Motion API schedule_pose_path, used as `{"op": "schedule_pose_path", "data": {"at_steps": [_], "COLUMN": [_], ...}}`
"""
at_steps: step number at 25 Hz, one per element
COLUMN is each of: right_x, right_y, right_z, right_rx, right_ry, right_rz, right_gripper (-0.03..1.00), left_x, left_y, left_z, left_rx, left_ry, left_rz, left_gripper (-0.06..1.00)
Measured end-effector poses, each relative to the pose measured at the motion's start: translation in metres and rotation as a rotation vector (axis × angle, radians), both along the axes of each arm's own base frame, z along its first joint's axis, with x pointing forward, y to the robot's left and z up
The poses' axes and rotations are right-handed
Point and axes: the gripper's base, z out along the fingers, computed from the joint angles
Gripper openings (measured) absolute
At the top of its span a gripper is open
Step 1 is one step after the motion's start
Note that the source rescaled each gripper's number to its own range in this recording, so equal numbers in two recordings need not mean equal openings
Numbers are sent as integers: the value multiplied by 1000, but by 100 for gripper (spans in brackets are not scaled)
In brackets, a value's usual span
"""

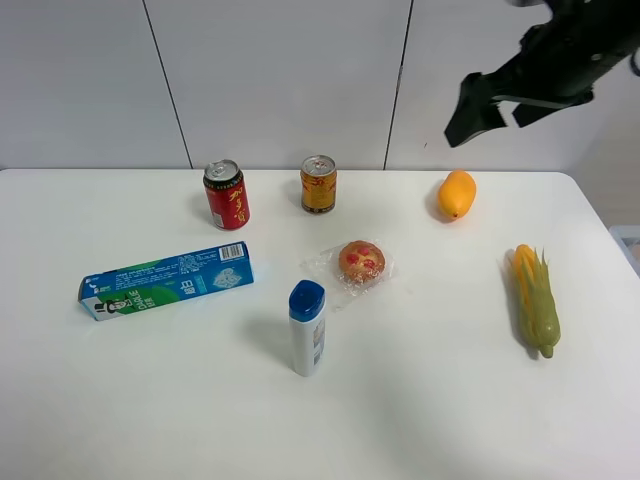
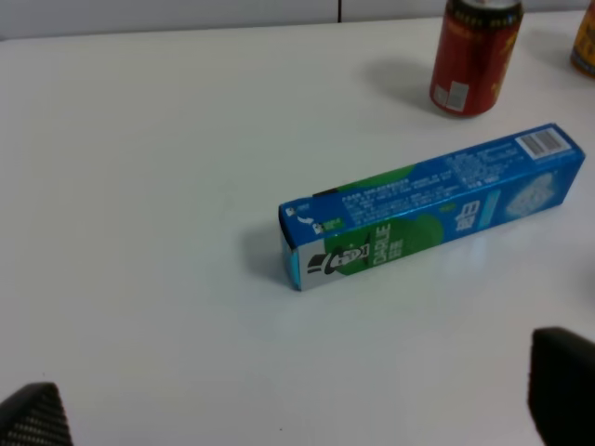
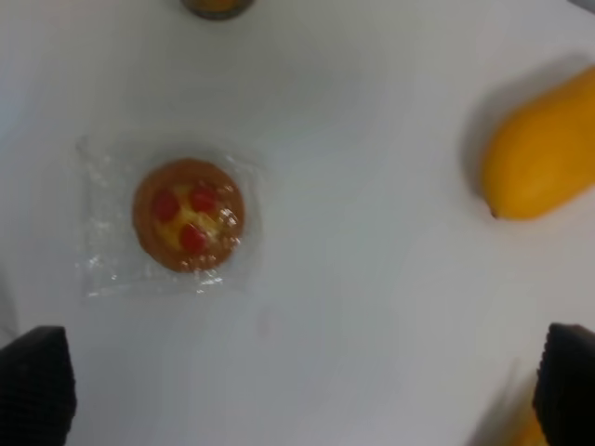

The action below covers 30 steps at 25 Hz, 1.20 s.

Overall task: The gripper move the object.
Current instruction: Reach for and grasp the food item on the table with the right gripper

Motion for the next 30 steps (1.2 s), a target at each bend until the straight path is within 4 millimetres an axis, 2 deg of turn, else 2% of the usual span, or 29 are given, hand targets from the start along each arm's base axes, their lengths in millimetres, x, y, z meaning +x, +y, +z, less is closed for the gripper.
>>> {"op": "schedule_pose_path", "data": {"at_steps": [5,8,11,14,17,30], "right_x": [-1,5,14,24,31,47], "right_y": [64,90,106,113,116,116], "right_z": [-28,-62,-102,-131,-149,-204], "right_rx": [-44,-90,-124,-128,-128,-157], "right_ry": [20,99,188,225,238,285], "right_rz": [99,124,112,77,51,-24], "right_gripper": [100,100,100,100,100,100], "left_x": [0,0,0,0,0,0], "left_y": [0,0,0,0,0,0], "left_z": [0,0,0,0,0,0], "left_rx": [0,0,0,0,0,0], "left_ry": [0,0,0,0,0,0], "left_rz": [0,0,0,0,0,0], "left_gripper": [100,100,100,100,100,100]}}
